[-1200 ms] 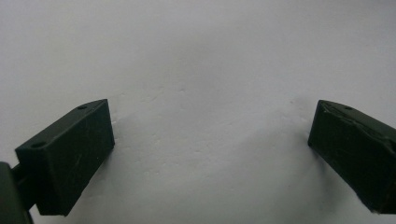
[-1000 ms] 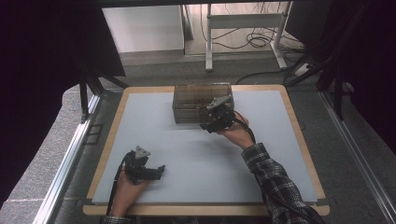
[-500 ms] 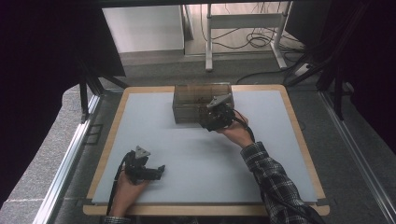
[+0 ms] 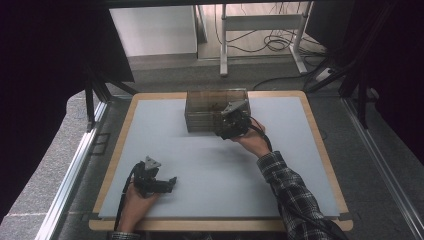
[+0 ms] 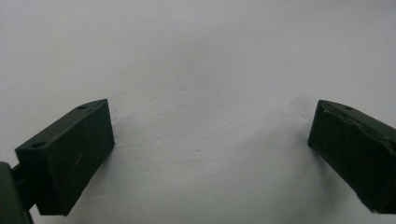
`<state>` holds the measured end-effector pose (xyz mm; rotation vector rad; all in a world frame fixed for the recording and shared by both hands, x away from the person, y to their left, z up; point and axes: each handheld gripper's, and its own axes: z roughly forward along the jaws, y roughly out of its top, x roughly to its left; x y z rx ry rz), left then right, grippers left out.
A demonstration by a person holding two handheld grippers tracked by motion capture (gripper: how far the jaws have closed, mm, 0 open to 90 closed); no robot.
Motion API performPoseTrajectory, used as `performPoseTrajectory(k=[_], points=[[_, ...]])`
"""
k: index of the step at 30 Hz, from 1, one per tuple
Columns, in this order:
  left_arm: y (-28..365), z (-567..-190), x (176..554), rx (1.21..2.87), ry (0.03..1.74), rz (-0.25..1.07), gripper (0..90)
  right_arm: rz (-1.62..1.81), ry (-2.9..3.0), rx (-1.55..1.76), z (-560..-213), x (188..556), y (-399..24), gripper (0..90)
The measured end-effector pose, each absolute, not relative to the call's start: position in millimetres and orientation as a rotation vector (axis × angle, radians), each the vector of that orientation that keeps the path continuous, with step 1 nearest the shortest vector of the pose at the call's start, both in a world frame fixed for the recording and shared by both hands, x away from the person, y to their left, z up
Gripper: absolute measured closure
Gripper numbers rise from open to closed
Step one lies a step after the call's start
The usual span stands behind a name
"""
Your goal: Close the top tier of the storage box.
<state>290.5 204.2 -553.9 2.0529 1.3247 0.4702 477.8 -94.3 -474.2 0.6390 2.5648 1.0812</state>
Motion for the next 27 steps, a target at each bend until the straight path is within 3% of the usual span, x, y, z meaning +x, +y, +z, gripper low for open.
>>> performPoseTrajectory(k=[27], points=[[204.2, -554.0, 290.4, 2.052, 1.325, 0.470, 0.4, 1.051, 2.571, 0.617, -474.4, 478.1, -90.0, 30.1]])
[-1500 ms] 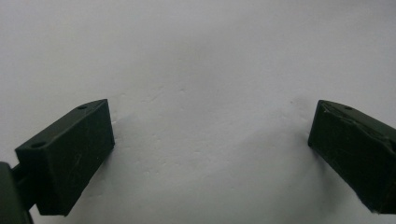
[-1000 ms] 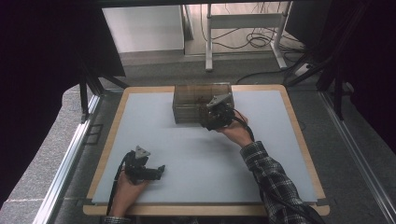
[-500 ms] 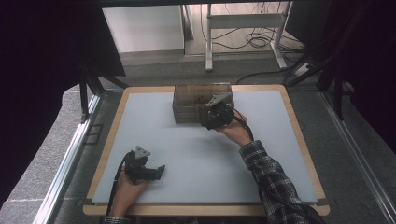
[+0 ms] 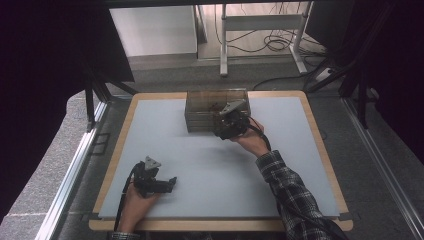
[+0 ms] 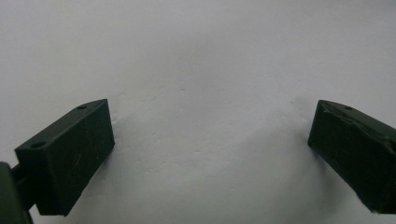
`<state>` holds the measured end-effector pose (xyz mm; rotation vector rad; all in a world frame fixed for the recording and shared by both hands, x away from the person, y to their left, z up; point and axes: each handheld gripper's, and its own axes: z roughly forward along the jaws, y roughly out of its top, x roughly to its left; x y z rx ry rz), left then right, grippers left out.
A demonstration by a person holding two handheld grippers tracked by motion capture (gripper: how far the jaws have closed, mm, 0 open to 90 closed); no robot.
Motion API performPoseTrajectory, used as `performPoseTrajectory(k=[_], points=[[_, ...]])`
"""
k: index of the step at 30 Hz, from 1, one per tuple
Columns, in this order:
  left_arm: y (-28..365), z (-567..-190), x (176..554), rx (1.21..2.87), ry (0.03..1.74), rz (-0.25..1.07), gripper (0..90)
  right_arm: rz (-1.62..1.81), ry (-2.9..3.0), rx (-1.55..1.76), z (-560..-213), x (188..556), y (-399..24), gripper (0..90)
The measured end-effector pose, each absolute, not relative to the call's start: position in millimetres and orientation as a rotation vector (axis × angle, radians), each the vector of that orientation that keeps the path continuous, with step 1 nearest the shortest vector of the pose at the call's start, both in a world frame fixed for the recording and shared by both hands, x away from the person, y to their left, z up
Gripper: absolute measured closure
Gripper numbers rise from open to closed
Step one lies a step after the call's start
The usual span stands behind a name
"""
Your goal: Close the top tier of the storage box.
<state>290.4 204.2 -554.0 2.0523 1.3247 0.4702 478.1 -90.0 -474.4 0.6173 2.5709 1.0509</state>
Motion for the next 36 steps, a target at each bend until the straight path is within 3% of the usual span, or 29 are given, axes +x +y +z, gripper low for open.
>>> performPoseTrajectory(k=[36], points=[[204, -554, 290, 2.044, 1.328, 0.468, 0.4, 1.100, 2.593, 0.563, -463, 459, -90, 25.8]])
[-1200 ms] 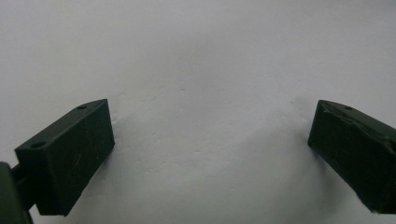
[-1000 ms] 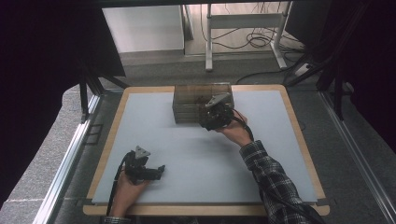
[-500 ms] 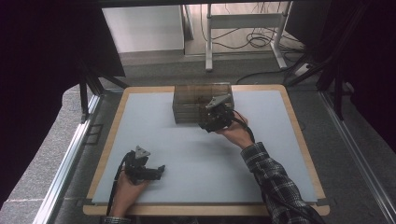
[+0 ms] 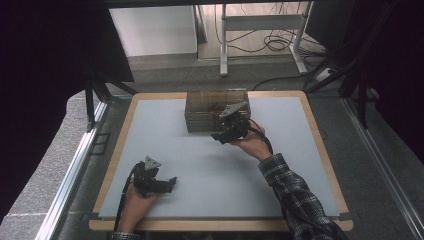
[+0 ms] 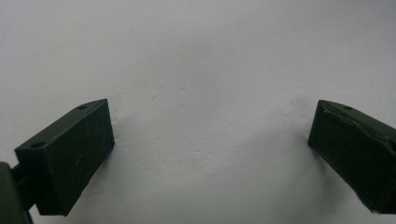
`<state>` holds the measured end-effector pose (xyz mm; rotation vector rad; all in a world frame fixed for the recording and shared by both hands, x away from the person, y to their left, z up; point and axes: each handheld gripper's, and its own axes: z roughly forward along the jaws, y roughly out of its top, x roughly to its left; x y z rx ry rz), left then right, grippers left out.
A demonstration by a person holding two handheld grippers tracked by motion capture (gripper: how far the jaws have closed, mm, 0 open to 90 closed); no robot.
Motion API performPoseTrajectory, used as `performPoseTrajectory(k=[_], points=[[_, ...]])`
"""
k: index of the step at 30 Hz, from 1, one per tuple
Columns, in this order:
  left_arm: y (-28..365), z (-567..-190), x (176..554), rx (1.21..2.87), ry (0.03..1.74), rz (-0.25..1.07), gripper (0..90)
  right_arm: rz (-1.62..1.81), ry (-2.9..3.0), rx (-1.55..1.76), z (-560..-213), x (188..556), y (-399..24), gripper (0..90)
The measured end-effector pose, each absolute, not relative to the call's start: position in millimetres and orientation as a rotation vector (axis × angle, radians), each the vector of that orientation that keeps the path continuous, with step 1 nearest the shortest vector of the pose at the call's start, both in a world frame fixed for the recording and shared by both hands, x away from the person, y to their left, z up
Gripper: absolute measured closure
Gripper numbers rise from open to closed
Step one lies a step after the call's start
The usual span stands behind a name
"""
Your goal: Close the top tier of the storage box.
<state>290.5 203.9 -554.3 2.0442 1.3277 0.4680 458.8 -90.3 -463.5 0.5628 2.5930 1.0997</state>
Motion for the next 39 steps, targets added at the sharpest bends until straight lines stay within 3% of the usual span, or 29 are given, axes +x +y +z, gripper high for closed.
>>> performPoseTrajectory(k=[39], points=[[204, -554, 290, 2.053, 1.322, 0.472, 0.4, 1.117, 2.591, 0.535, -459, 435, -94, 17.0]])
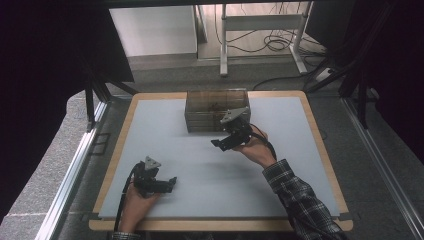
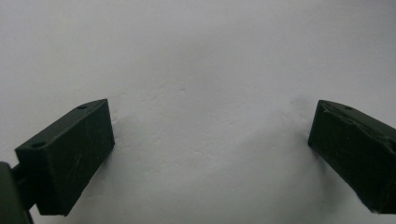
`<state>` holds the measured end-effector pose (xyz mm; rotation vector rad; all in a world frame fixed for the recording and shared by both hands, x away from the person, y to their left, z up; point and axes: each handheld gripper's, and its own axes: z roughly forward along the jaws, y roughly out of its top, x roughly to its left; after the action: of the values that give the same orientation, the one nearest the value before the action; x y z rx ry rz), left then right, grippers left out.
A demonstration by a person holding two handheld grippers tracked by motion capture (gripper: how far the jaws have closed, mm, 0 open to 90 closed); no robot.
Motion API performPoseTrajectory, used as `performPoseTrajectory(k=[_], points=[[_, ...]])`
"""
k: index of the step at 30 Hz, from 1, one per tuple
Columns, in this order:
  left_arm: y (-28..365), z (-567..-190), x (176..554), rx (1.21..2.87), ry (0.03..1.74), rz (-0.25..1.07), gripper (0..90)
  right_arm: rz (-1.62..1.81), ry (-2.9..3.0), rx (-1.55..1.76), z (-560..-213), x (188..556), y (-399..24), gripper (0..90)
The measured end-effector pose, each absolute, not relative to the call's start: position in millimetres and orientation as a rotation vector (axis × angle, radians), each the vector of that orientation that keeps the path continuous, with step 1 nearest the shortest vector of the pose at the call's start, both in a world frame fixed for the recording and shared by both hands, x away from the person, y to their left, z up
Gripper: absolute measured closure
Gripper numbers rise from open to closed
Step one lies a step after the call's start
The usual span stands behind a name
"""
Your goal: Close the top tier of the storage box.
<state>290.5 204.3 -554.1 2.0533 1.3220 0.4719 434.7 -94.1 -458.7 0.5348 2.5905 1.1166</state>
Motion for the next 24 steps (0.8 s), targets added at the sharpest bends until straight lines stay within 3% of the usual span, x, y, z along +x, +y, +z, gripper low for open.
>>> performPoseTrajectory(k=[24], points=[[204, -554, 290, 2.053, 1.323, 0.472, 0.4, 1.153, 2.578, 0.537, -459, 420, -102, 8.6]])
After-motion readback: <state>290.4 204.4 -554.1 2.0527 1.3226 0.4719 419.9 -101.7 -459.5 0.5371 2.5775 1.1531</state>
